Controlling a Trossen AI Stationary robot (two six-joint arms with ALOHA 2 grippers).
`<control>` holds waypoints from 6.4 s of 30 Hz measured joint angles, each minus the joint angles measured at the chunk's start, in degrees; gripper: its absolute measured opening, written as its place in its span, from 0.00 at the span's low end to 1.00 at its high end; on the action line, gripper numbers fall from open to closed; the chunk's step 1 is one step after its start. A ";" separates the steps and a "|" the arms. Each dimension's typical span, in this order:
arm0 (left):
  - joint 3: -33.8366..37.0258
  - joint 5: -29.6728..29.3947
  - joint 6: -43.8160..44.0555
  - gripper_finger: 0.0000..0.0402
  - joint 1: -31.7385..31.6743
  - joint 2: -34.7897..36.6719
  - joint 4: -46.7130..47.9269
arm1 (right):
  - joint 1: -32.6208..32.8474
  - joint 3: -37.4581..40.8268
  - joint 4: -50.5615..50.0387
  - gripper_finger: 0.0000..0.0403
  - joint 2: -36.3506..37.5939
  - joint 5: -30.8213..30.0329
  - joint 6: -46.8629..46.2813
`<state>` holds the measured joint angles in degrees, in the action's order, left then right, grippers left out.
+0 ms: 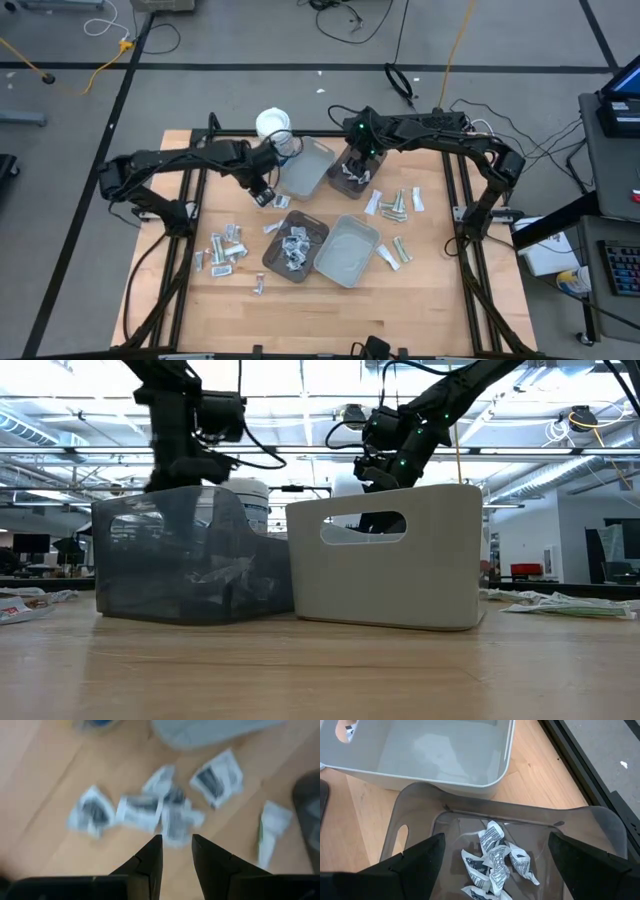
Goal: Pick & Place First Aid Supplies
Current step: Put the black towelette pack into the top black bin
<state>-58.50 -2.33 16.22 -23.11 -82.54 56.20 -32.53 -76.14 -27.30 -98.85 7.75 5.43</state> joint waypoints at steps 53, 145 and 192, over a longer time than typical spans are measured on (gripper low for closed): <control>7.75 2.01 -2.18 0.02 7.21 2.41 -29.68 | 1.78 0.00 0.31 0.87 -0.02 0.00 1.73; 19.41 15.99 18.63 0.38 12.21 8.42 -71.38 | 3.31 -7.82 -14.47 0.00 3.04 -6.84 -3.17; 19.41 17.14 26.44 0.38 11.13 8.44 -70.74 | 3.41 -7.76 -10.68 0.65 -7.57 -4.66 -0.20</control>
<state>-39.09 14.81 42.66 -11.98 -74.11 -14.54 -29.12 -83.90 -37.98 -106.42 3.09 5.23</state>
